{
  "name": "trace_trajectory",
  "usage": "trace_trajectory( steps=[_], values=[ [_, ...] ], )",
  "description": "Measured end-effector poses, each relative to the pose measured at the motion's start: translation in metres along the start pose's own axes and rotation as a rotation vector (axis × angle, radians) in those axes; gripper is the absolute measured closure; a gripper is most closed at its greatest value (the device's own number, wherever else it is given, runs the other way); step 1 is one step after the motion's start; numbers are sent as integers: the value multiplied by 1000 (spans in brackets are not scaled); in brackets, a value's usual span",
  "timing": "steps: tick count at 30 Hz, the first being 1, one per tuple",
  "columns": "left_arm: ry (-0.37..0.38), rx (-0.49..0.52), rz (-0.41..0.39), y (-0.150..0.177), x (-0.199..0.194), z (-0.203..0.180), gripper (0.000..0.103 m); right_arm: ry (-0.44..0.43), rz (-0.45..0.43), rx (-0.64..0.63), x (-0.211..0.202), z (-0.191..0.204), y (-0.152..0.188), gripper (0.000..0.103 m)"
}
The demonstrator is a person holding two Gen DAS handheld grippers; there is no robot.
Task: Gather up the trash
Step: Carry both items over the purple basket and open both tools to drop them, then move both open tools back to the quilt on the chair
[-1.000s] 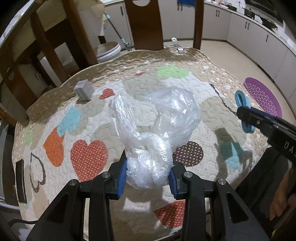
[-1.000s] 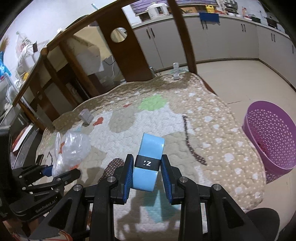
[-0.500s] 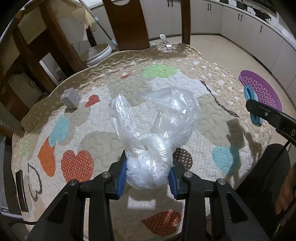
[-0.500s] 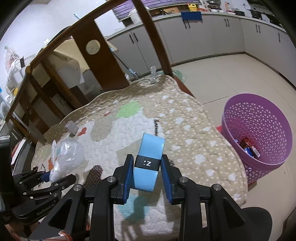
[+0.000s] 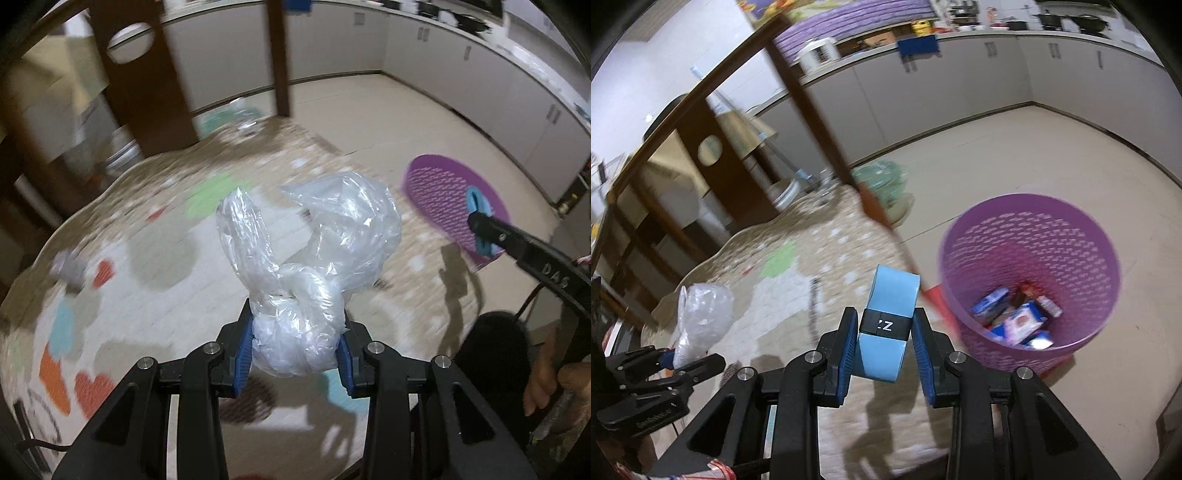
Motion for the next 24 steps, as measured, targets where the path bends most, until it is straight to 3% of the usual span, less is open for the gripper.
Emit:
trace_trajectory(
  steps=[7, 16, 18, 21, 23, 24],
  values=[
    [149, 58, 17, -57, 16, -59, 66, 68, -38, 94, -10, -66, -19, 71],
    [262, 107, 41, -115, 47, -129, 65, 98, -36, 169, -4, -126, -41, 71],
    [284, 109, 41, -123, 53, -139, 62, 100, -34, 174, -1, -133, -44, 71],
    [301, 100, 32, -131, 57, -147, 40, 103, -33, 174, 3, -139, -49, 69],
    [309, 94, 22, -132, 56, -147, 37, 104, -33, 182, 5, -143, -50, 68],
    [310, 97, 20, -131, 56, -147, 36, 101, -32, 188, 5, -143, -50, 60]
  ],
)
Point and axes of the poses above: each gripper's, at about its wrist camera, not at the fingertips, and x roughly the way its jaws point, z to its left, y to its underside, the point moved 4 cm from there along x, roughly the way its jaws point, and after that the axes turned 14 degrees about z, right-handed, at the moved point
